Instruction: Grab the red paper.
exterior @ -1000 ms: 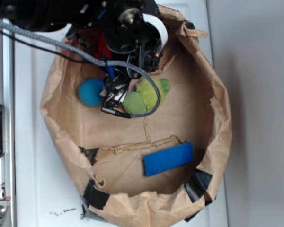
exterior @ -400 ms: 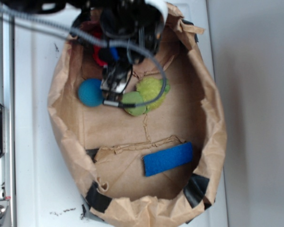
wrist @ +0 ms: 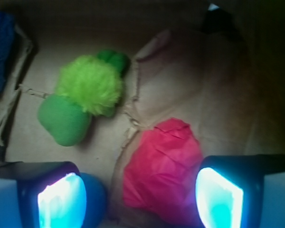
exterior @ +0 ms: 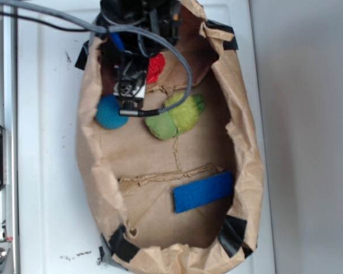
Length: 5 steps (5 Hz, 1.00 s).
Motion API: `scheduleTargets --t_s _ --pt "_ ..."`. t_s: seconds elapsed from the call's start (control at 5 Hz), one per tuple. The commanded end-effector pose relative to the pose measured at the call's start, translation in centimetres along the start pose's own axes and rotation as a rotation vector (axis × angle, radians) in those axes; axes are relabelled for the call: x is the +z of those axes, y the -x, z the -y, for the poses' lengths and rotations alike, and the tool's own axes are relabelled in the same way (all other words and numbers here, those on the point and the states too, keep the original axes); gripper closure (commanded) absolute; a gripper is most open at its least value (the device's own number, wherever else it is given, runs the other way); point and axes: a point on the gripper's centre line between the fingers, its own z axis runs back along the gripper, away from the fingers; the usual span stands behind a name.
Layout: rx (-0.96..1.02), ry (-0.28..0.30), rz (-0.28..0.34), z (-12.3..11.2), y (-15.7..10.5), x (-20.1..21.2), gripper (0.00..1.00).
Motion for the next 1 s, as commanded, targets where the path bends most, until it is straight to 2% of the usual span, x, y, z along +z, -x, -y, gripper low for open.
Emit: scheduleTargets --t_s 0.0,0.2,0.6,0.8 --pt "0.073 -0.073 0.074 -1.7 0.1 1.1 0.0" --pt "0.07 -0.102 0.095 -1.9 0.7 0.2 0.0" --pt "0.094 -0.198 0.14 -1.5 0.9 -2.5 0.0" --pt "0.092 -0.212 0.15 -1.3 0.9 -2.9 0.0"
